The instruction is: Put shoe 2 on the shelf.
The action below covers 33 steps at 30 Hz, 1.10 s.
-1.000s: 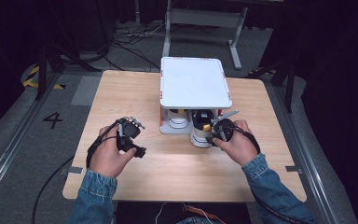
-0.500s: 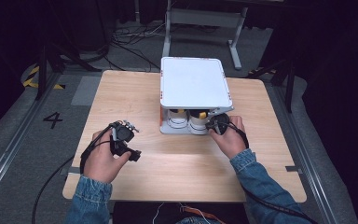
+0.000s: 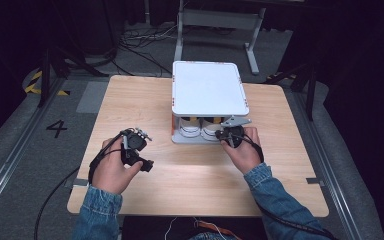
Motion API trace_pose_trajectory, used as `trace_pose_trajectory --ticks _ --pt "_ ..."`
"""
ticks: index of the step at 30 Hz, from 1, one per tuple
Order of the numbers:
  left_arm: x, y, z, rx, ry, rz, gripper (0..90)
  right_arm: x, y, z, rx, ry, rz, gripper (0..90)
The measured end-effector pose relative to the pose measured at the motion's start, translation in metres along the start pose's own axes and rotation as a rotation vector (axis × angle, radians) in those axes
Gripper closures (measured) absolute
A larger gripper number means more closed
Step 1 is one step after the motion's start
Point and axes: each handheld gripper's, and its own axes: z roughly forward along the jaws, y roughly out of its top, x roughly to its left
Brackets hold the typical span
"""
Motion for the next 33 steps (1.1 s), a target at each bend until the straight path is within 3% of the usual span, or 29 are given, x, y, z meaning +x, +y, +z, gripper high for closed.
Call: trace_pose_trajectory --ticks 8,12,14,16,19,22,26,27,29,33 --pt "-0.001 0.001 0.001 0.0 -0.002 0.008 24.3 -0.009 -0.009 0.02 -0.037 -0.028 -0.046 85.9" --pt "-0.001 0.001 0.001 0.0 -0.001 0.005 24.3 -0.01 -0.009 0.024 -0.052 -0.044 -0.092 79.7" --pt "-0.002 0.001 0.001 0.0 -0.004 0.007 24.2 -0.011 -0.01 0.026 -0.057 -0.045 -0.098 79.5" --pt "-0.003 0.001 0.001 0.0 -0.01 0.011 24.2 -0.009 -0.01 0.024 -0.065 -0.034 -0.096 73.5" --pt "-0.001 0.002 0.0 -0.005 -0.004 0.007 24.1 -0.008 -0.005 0.01 -0.069 -0.021 -0.11 66.2" --pt "-0.001 0.003 0.001 -0.009 -0.011 0.01 23.9 -0.014 -0.001 -0.013 -0.107 -0.004 -0.077 58.4" --pt "0.002 0.003 0.0 -0.021 -0.006 0.004 23.3 -0.028 -0.001 -0.044 -0.118 0.022 -0.021 47.5" --pt "0.002 0.003 0.0 -0.021 -0.006 0.004 23.2 -0.028 -0.001 -0.044 -0.118 0.022 -0.021 47.5" --pt "0.006 0.002 0.0 -0.026 0.001 0.003 22.8 -0.045 -0.007 -0.066 -0.098 0.026 0.015 39.4" --pt "0.011 0.0 0.002 -0.027 0.008 -0.007 21.1 -0.059 -0.017 -0.084 -0.072 0.029 0.02 37.8"
